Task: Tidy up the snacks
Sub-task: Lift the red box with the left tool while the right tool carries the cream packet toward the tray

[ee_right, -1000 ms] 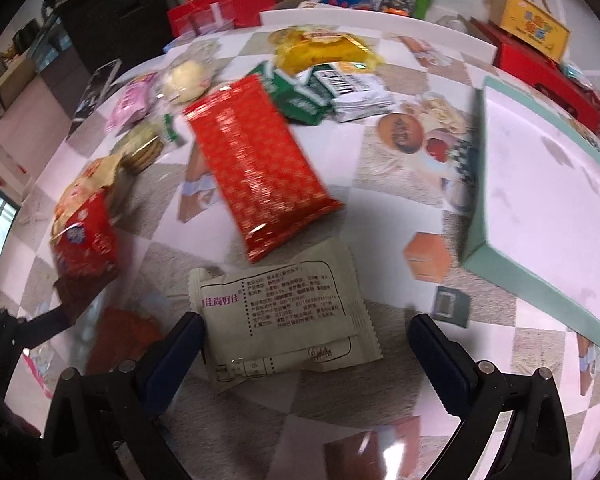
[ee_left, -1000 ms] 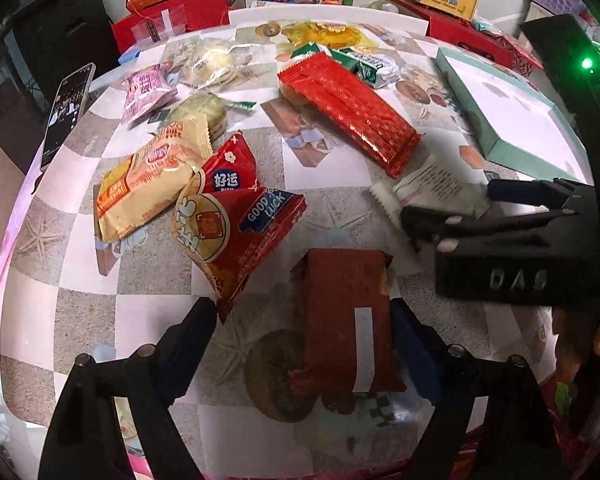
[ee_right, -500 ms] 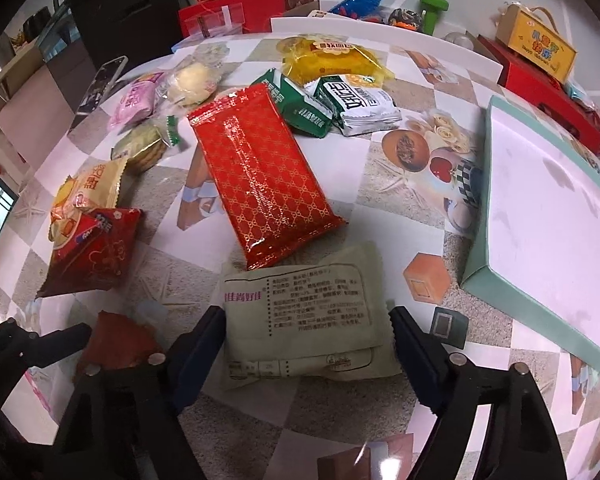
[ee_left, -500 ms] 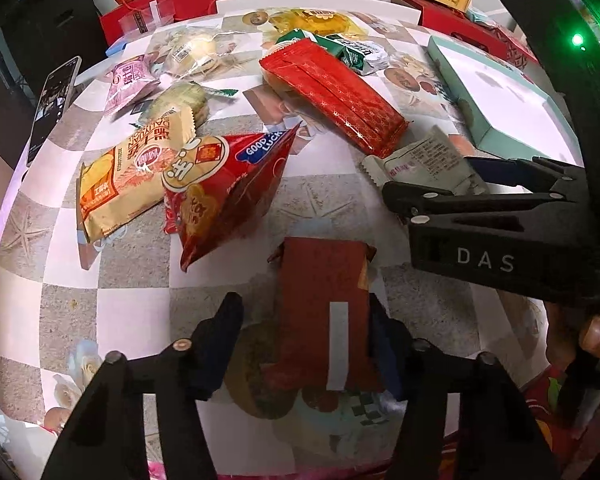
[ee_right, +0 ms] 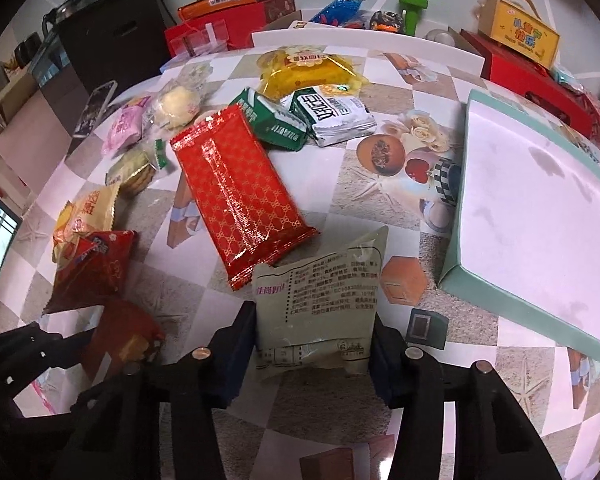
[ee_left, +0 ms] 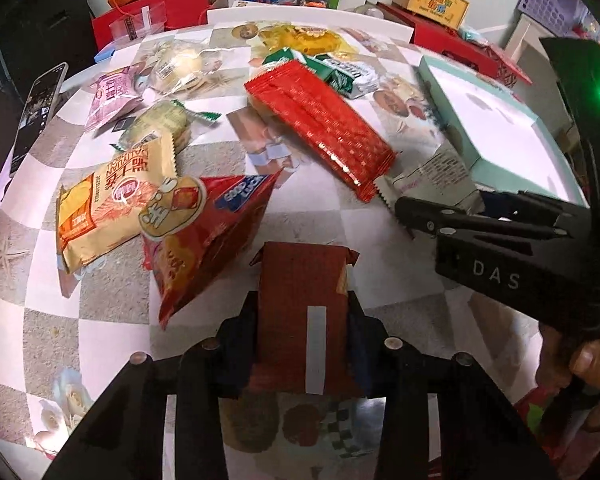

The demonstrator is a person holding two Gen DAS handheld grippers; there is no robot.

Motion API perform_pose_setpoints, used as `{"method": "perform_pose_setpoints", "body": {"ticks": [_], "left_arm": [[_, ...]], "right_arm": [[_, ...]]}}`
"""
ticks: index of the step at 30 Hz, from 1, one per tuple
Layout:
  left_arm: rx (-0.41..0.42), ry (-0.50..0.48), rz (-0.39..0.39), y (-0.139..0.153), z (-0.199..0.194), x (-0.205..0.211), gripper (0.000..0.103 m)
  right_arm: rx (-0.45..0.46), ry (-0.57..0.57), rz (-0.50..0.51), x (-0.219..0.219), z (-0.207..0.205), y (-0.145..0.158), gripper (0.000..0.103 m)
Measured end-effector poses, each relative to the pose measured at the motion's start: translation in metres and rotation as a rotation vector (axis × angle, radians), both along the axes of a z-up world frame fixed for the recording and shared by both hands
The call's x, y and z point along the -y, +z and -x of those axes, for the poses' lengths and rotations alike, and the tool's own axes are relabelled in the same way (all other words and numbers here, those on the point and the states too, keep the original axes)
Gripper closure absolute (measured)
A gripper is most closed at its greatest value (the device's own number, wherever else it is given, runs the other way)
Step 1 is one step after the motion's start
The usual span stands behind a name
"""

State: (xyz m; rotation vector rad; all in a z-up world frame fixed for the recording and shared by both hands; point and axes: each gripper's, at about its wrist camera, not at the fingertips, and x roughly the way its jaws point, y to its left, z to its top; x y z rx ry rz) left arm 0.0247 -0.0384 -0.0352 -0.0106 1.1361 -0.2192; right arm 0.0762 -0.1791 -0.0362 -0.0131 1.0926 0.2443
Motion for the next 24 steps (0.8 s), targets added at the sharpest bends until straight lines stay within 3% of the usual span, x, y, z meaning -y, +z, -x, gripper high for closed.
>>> {"method": "perform_pose_setpoints", "body": {"ticks": [6,9,14,18,24], "left_arm": [[0.032,-0.004,0.035,0.015,-0.003,0.004,0.062],[0.056,-0.014,0.047,0.027,-0.006,0.008,0.062],[0.088,-0.018,0.053,0.042,-0.014,0.015,0.062],[0.084,-0.007,0.06,0.043,-0.017,0.016,0.062],[0.071,0.015,0.066,0.043,-0.021,0.015,0.062]], "right_arm": [[0.032,-0.022,-0.069,0.012,0.004,0.015,0.056],[0.054,-0.028,-0.093,0.016,0.004,0.023,0.068],[0.035,-0.038,-0.115,0.022,0.002,0.019,0.07],[0.045,-0.021,-0.142,0.021,0.004,0.021,0.081],[0.081,-0.041,-0.173,0.029,0.009,0.035,0.082]]}}
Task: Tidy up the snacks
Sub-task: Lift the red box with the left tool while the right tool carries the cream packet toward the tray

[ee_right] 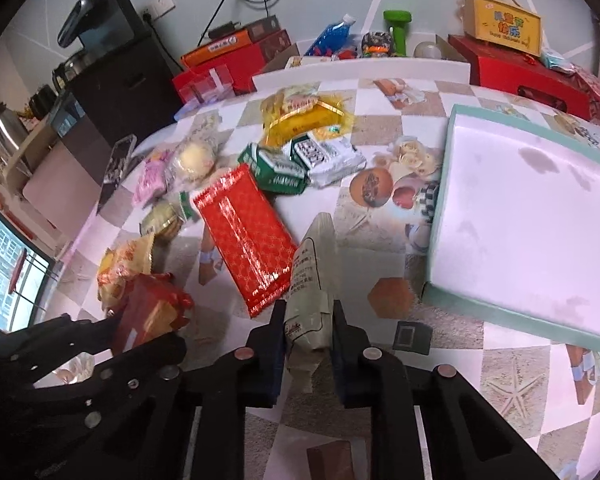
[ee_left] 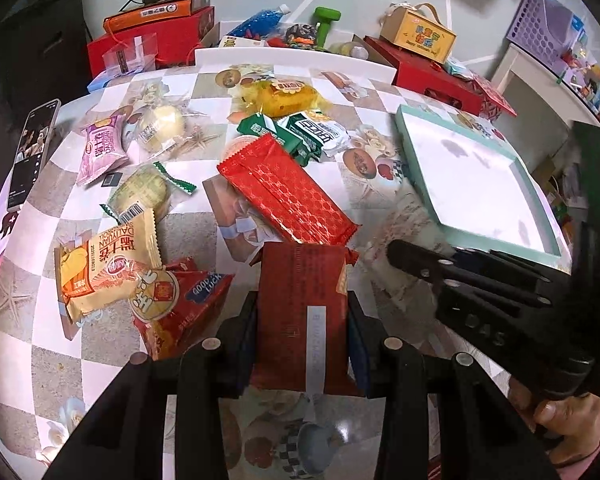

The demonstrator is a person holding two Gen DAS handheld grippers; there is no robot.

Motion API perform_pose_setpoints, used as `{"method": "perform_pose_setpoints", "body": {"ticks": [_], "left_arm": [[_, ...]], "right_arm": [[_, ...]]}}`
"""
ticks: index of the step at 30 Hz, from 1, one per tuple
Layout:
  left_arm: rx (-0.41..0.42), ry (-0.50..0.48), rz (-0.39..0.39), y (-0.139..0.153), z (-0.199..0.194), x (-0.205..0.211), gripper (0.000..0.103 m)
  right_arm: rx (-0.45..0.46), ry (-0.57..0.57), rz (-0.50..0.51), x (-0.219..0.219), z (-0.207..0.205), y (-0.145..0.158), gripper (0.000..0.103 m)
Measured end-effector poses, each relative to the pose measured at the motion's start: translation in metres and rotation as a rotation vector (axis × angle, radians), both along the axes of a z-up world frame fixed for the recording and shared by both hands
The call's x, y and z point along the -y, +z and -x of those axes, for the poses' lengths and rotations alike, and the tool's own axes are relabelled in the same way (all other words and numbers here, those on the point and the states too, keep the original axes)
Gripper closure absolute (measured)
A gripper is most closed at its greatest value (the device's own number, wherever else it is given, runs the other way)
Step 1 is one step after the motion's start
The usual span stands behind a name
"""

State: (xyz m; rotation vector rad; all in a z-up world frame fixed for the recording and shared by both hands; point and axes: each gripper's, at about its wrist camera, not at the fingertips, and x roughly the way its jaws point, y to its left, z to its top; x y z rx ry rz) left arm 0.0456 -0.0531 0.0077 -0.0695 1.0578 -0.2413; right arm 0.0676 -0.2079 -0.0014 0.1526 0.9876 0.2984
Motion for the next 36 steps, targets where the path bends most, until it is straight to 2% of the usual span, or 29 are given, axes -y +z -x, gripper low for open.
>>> {"method": "perform_pose_setpoints", "body": {"ticks": [9,15,19,25,30,36], "left_arm": [[0.052,0.005,0.01,0.03,-0.021,0.011,0.062],[0.111,-0.024,0.023,0.056,-0.042,0.039,0.062],[0.133,-0.033,0.055,0.064,-0.056,0.059,0.062],[0.136,-0.076,0.083,0.058,-0.069,0.092,0.062],[0.138,-0.138,0.097,0.051,-0.081,0.13,0.062],[0.131,-0.225,0.104,0.04,-0.087,0.181,0.062]], "right_arm": [[0.119,-0.092,0.002,0.028,0.002,0.059,0.082],[0.142,-0.22,0.03,0.057,-0.014,0.077,0.082],[0.148,-0.284,0.022,0.077,-0.023,0.078,0.082],[0.157,-0.433,0.051,0.13,-0.019,0.07,0.082],[0.136,-0.609,0.095,0.19,-0.007,0.063,0.082],[0.1,-0.72,0.102,0.233,0.004,0.049,0.082]]}}
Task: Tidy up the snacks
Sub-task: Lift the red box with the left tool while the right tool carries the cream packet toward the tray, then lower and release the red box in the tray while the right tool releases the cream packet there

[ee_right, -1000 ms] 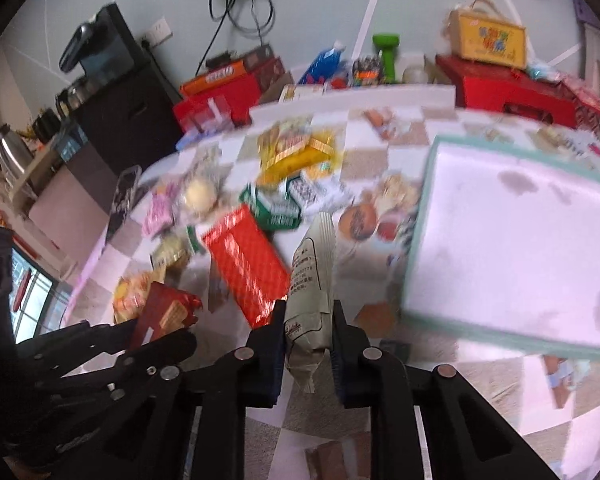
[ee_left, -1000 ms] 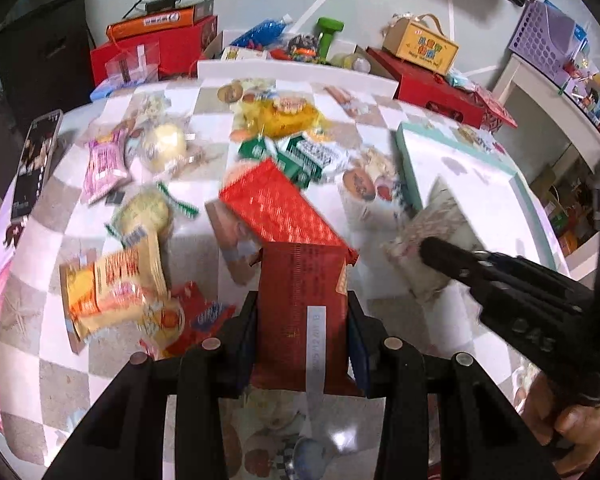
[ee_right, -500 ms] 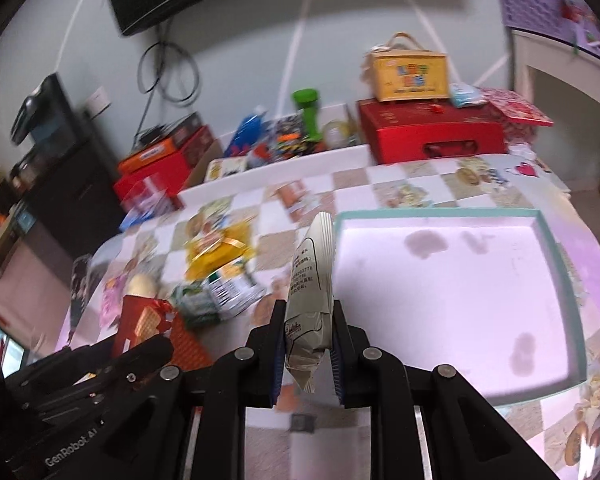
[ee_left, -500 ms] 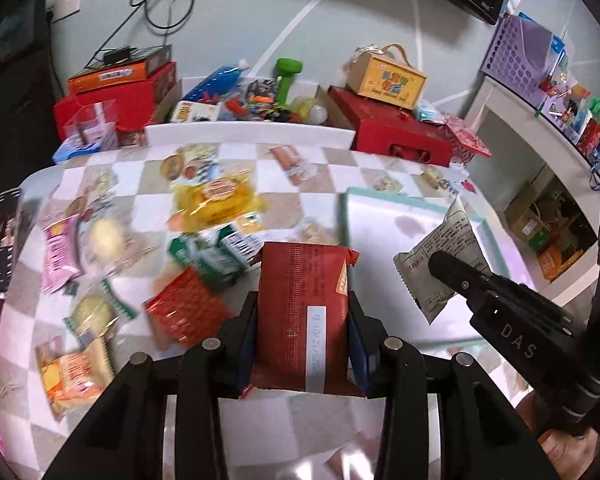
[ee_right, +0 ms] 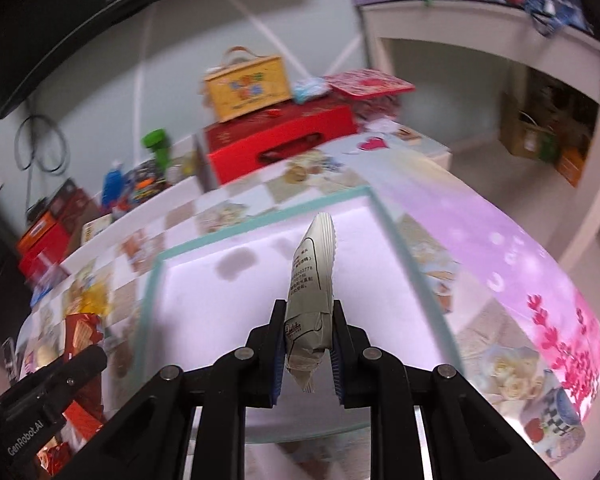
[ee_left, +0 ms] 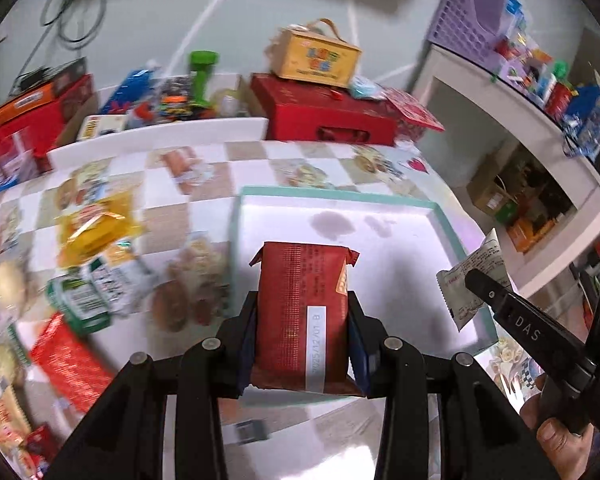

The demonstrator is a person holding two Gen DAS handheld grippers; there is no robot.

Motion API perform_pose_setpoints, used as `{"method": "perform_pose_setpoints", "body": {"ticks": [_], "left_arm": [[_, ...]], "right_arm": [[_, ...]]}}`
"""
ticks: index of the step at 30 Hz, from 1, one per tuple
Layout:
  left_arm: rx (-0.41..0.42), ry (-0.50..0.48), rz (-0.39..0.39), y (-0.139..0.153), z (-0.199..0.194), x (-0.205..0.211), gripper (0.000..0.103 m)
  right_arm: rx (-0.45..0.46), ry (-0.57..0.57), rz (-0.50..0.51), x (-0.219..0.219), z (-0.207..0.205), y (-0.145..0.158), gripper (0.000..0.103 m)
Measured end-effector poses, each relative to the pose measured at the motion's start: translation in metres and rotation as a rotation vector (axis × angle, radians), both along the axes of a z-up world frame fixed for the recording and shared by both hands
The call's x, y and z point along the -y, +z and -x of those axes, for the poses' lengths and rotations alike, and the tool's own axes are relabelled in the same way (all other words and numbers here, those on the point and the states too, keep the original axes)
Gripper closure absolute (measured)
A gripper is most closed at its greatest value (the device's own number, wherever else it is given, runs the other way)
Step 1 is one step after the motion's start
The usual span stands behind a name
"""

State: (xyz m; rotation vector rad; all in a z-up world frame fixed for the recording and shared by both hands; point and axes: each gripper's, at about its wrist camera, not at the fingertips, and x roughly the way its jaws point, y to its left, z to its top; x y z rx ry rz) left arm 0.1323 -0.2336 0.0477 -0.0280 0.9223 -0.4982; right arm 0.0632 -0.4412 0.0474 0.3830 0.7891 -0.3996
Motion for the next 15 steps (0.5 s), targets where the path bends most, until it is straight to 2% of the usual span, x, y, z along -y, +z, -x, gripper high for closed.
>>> {"method": "perform_pose_setpoints", "body": {"ticks": [7,12,14,15], "left_arm": [[-0.038,-0.034,-0.035,-0.026,-0.01,0.041,0.062],[-0.054,-0.045,-0.033,-0.035,-0.016,0.056,0.062],[-0.048,-0.042,-0.027,-0.033,-0.017,0.056,0.059],[-0.044,-0.039,-0.029,-0.032,-0.018,0.056,0.052]], "right_arm": [[-0.028,-0.022,-0.043,0.013,-0.003,-0.02,0.082],[-0.024,0.011,-0.061,0.009,-0.009,-0.026,0.079],[-0.021,0.01,-0.061,0.008,-0.009,-0.025,0.077],[-0.019,0.013,-0.069,0.008,-0.009,-0.025,0.077]]}}
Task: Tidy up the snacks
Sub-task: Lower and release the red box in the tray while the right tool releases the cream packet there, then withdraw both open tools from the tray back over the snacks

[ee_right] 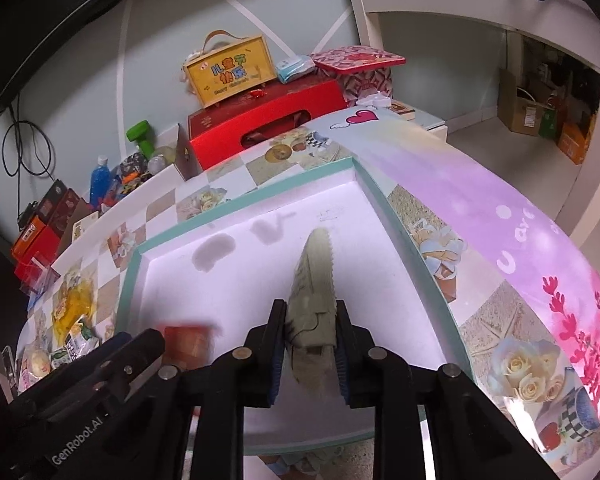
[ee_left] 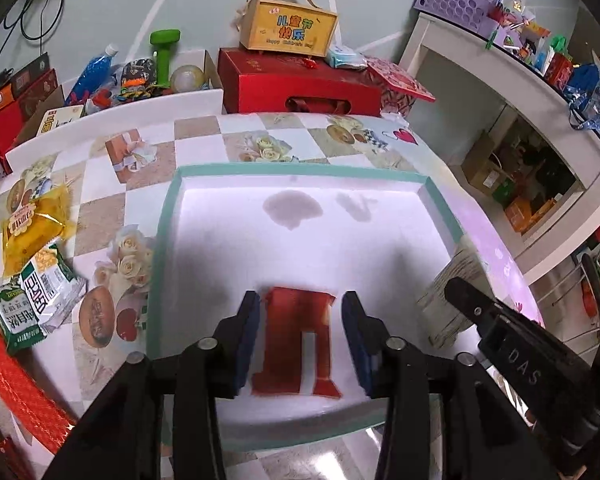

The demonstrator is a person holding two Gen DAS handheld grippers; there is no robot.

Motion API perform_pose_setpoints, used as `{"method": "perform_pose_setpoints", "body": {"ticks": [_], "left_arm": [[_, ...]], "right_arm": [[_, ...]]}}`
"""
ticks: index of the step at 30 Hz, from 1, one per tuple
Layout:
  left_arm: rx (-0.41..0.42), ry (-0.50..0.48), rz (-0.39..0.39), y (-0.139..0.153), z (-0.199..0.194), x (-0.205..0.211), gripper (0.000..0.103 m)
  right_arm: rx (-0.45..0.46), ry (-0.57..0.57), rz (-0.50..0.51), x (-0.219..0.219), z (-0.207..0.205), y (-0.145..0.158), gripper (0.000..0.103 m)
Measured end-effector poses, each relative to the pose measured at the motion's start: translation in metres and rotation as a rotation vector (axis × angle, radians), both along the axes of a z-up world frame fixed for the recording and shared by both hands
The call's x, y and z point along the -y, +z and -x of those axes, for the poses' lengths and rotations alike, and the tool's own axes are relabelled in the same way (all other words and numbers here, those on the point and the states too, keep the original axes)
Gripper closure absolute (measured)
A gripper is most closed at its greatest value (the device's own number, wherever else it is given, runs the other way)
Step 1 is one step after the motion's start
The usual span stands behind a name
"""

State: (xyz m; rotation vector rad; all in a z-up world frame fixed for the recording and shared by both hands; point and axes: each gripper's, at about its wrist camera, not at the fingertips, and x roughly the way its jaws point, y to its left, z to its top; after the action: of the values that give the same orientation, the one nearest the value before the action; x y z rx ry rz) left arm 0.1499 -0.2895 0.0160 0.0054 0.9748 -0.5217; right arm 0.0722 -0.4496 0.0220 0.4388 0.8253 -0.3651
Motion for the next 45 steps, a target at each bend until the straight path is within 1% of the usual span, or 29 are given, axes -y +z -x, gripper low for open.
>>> {"method": "perform_pose_setpoints", "body": {"ticks": [1,2,3,5,6,7,8,10,11,13,15,17,18,19,20,23,27,31,37,41,44,45], "left_arm": [[0.004,0.005,-0.003,0.001,-0.001,-0.001,0.043],[0.01,0.015,-0.004,0.003,0.0,-0.003,0.041],[0.011,0.021,-0.003,0.003,-0.001,-0.004,0.038],[0.001,0.04,0.004,0.003,-0.002,-0.01,0.037],[-0.004,0.048,0.004,0.002,-0.002,-0.012,0.035],[-0.009,0.061,0.004,0.002,-0.002,-0.016,0.031],[-0.012,0.074,0.0,0.001,-0.002,-0.019,0.029],[-0.012,0.098,-0.011,-0.001,-0.002,-0.025,0.021],[-0.006,0.114,-0.019,-0.002,-0.002,-0.03,0.02],[0.01,0.143,-0.034,-0.003,-0.002,-0.036,0.014],[0.028,0.173,-0.057,-0.004,-0.003,-0.041,0.009],[0.043,0.196,-0.075,-0.007,-0.004,-0.045,0.008],[0.044,0.203,-0.082,-0.009,-0.005,-0.046,0.008],[0.044,0.21,-0.09,-0.01,-0.006,-0.048,0.007],[0.044,0.218,-0.097,-0.012,-0.007,-0.05,0.006],[0.051,0.234,-0.11,-0.017,-0.008,-0.053,0.0],[0.073,0.247,-0.112,-0.019,-0.007,-0.055,0.0],[0.103,0.251,-0.109,-0.018,-0.004,-0.056,0.0],[0.144,0.264,-0.076,-0.012,0.003,-0.064,0.0],[0.114,0.248,-0.006,-0.008,0.007,-0.074,0.0],[0.087,0.253,0.001,-0.006,0.008,-0.08,0.0],[0.092,0.256,0.006,-0.005,0.01,-0.082,0.0]], "right_arm": [[0.0,0.0,-0.004,0.0,0.0,0.0,0.075],[-0.002,0.001,-0.004,0.0,0.0,0.0,0.073],[-0.005,0.0,0.005,0.0,0.0,0.001,0.069],[-0.008,-0.007,0.021,0.0,0.001,0.003,0.062],[-0.008,-0.013,0.026,0.0,0.002,0.003,0.053],[-0.01,-0.017,0.027,0.001,0.002,0.003,0.046],[-0.016,-0.024,0.028,0.002,0.002,0.002,0.034],[-0.03,-0.029,0.035,0.003,0.002,0.001,0.03],[-0.04,-0.035,0.045,0.003,0.002,0.0,0.028],[-0.054,-0.039,0.057,0.004,0.001,-0.001,0.019],[-0.061,-0.041,0.049,0.005,0.001,-0.004,0.014],[-0.067,-0.036,0.043,0.005,0.0,-0.006,0.012],[-0.075,-0.03,0.045,0.004,-0.001,-0.008,0.009],[-0.083,-0.023,0.049,0.002,-0.003,-0.01,0.002],[-0.092,-0.015,0.053,0.001,-0.004,-0.012,0.0],[-0.108,0.012,0.07,-0.005,-0.008,-0.016,0.0],[-0.108,0.028,0.081,-0.01,-0.01,-0.017,0.0],[-0.077,0.03,0.092,-0.014,-0.009,-0.013,0.0],[-0.009,0.033,0.11,-0.02,-0.008,-0.001,0.0],[0.01,0.039,0.095,-0.023,-0.008,0.003,0.0],[0.031,0.07,0.045,-0.028,-0.01,0.004,0.0],[0.039,0.077,0.036,-0.03,-0.01,0.005,0.0]]}}
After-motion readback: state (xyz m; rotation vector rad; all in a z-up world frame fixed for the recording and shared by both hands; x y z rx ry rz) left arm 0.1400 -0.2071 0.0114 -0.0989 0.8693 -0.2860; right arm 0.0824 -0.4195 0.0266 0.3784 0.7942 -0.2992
